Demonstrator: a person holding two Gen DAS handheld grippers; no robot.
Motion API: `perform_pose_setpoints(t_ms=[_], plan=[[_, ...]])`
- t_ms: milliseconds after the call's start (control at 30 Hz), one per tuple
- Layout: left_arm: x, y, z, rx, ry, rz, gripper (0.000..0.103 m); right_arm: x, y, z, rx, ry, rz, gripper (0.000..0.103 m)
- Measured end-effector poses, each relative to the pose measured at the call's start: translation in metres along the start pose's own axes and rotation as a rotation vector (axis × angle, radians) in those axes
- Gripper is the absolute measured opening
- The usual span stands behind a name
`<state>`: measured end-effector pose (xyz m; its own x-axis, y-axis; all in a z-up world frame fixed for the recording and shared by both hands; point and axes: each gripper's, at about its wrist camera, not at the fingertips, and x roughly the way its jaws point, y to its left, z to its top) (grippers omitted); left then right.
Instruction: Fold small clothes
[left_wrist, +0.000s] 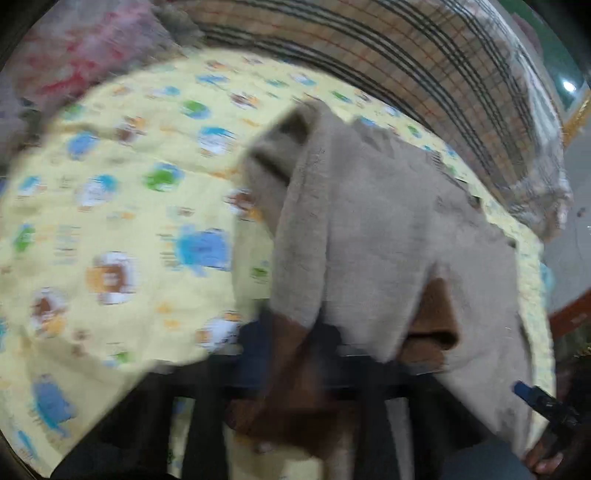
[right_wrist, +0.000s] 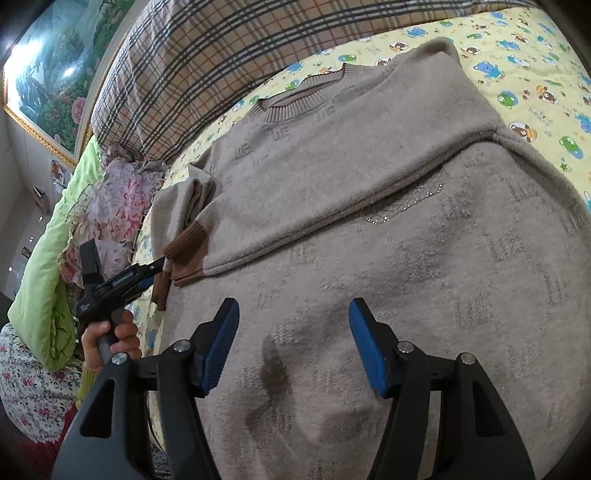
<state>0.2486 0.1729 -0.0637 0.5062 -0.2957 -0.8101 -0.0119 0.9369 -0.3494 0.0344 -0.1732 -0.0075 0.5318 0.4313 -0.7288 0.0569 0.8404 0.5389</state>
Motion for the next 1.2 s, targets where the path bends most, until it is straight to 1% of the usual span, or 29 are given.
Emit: perform_pose_setpoints(t_ms=[67,100,133,200,233,300,367,467,533,567,600,667,733,767,833,933,1000,1033,1067,1133,1167,1200], plan=[[-0.004,-0.006,0.0,0.007,-0.023,0.001,0.006,-0.003,0.001,0.001,-0.003,-0.006,-0.006,0.063],[-0.011,-0.01,0.0,0.01,-0.044,-0.014,0.006,-0.004,0.001,0.001,-0.004,-0.009,-0.006,0.063],[-0.019,-0.014,-0.001,0.009,-0.068,-0.034,0.006,-0.006,0.001,0.001,-0.002,-0.011,-0.004,0.063],[-0.039,-0.021,-0.002,-0.003,-0.119,-0.105,0.005,-0.01,0.0,0.001,0.0,-0.022,0.0,0.063],[-0.048,-0.025,-0.002,-0.007,-0.139,-0.128,0.005,-0.011,-0.001,0.001,0.003,-0.026,0.001,0.063],[-0.063,-0.037,-0.001,0.008,-0.164,-0.157,0.005,-0.013,-0.002,0.001,0.012,-0.031,0.017,0.063],[-0.071,-0.053,0.001,0.015,-0.171,-0.187,0.005,-0.013,-0.001,0.0,0.014,-0.034,0.034,0.063],[-0.085,-0.089,0.006,0.029,-0.199,-0.252,0.005,-0.018,0.002,0.0,0.01,-0.046,0.05,0.063],[-0.096,-0.113,0.009,0.04,-0.226,-0.309,0.005,-0.023,0.001,0.0,0.01,-0.059,0.05,0.063],[-0.1,-0.132,0.011,0.051,-0.25,-0.345,0.005,-0.027,-0.001,0.001,0.012,-0.069,0.05,0.063],[-0.104,-0.145,0.012,0.063,-0.264,-0.369,0.005,-0.031,-0.003,0.001,0.016,-0.079,0.048,0.063],[-0.101,-0.184,0.012,0.114,-0.279,-0.41,0.005,-0.04,-0.01,0.003,0.033,-0.107,0.04,0.063],[-0.084,-0.213,0.008,0.146,-0.254,-0.428,0.005,-0.05,-0.019,0.004,0.051,-0.136,0.021,0.063],[-0.067,-0.23,0.004,0.16,-0.232,-0.429,0.005,-0.054,-0.024,0.004,0.06,-0.144,0.014,0.063],[-0.035,-0.251,-0.007,0.182,-0.192,-0.409,0.005,-0.061,-0.034,0.005,0.078,-0.159,0.001,0.063],[0.014,-0.266,-0.025,0.202,-0.11,-0.357,0.006,-0.073,-0.053,0.005,0.107,-0.181,-0.041,0.063],[0.045,-0.267,-0.037,0.217,-0.039,-0.307,0.009,-0.08,-0.068,0.003,0.143,-0.192,-0.065,0.063],[0.053,-0.265,-0.044,0.222,-0.016,-0.285,0.01,-0.083,-0.073,0.002,0.155,-0.193,-0.068,0.063],[0.058,-0.262,-0.05,0.222,0.008,-0.283,0.012,-0.084,-0.078,0.002,0.167,-0.193,-0.068,0.063],[0.055,-0.255,-0.06,0.229,0.028,-0.306,0.024,-0.085,-0.083,0.004,0.181,-0.194,-0.068,0.063],[0.05,-0.252,-0.064,0.24,0.038,-0.308,0.041,-0.083,-0.082,0.005,0.18,-0.194,-0.064,0.063],[0.043,-0.247,-0.068,0.25,0.04,-0.309,0.055,-0.081,-0.081,0.006,0.18,-0.19,-0.058,0.063]])
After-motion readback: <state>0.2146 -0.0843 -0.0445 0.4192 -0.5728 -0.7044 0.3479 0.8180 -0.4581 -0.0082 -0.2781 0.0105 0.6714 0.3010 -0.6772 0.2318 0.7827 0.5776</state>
